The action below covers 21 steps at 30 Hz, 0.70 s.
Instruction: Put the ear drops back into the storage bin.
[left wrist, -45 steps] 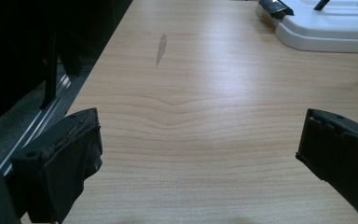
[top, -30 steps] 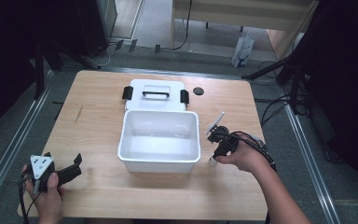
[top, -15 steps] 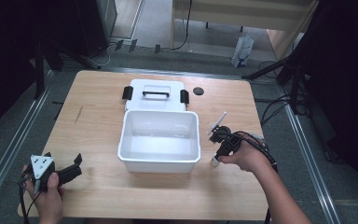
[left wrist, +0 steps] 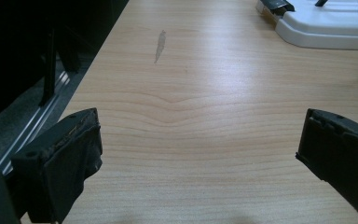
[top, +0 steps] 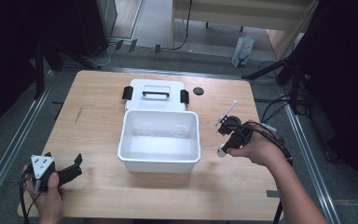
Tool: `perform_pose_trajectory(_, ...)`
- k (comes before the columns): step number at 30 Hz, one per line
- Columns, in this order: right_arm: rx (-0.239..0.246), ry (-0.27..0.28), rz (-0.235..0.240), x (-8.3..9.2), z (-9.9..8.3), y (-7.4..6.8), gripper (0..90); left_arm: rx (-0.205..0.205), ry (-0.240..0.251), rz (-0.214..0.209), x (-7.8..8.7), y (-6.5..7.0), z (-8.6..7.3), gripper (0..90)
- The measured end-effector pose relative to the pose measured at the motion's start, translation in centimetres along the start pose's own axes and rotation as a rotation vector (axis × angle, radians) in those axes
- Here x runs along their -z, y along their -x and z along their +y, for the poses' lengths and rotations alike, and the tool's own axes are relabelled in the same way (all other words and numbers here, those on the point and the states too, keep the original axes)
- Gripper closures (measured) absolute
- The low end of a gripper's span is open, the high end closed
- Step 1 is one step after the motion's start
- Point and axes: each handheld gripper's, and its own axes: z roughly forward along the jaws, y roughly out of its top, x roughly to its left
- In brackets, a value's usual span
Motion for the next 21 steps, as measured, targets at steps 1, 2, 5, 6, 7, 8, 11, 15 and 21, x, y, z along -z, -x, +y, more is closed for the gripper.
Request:
perform_pose_trajectory(1, -0.007, 0.017, 0.004, 0.9, 0.2, 0.0, 72.5, 0.002, 0.001, 0.0, 0.0, 0.0, 0.0, 0.3)
perform_pose_trajectory(2, -0.007, 0.017, 0.004, 0.9, 0.2, 0.0, 72.5, 0.002, 0.001, 0.0, 0.0, 0.0, 0.0, 0.3)
perform_pose_trajectory(5, -0.004, 0.03, 0.009, 2.2, 0.5, 0.0, 72.5, 0.0, 0.001, -0.001, 0.0, 0.0, 0.0, 0.2)
perform_pose_trajectory(6, -0.002, 0.029, 0.005, 2.6, 0.7, -0.1, 72.5, 0.001, 0.001, -0.001, 0.0, 0.0, 0.0, 0.2)
perform_pose_trajectory(7, -0.003, 0.028, 0.002, 3.0, 0.8, -0.2, 72.5, 0.004, 0.002, 0.0, 0.0, 0.0, 0.0, 0.3)
perform_pose_trajectory(8, 0.003, 0.033, -0.002, 3.6, 1.0, -0.2, 72.5, 0.002, 0.001, -0.001, 0.0, 0.0, 0.0, 0.3)
perform_pose_trajectory(11, 0.006, 0.053, -0.011, 5.2, 1.8, -0.2, 72.5, 0.002, -0.001, -0.001, -0.1, 0.0, 0.0, 0.3)
perform_pose_trajectory(15, 0.021, 0.064, -0.015, 6.5, 2.6, -0.5, 72.5, 0.002, -0.004, -0.002, -0.1, -0.1, 0.0, 0.3)
perform_pose_trajectory(21, 0.032, 0.072, -0.009, 7.6, 3.7, -1.0, 72.5, 0.002, -0.006, -0.005, -0.1, -0.1, 0.0, 0.3)
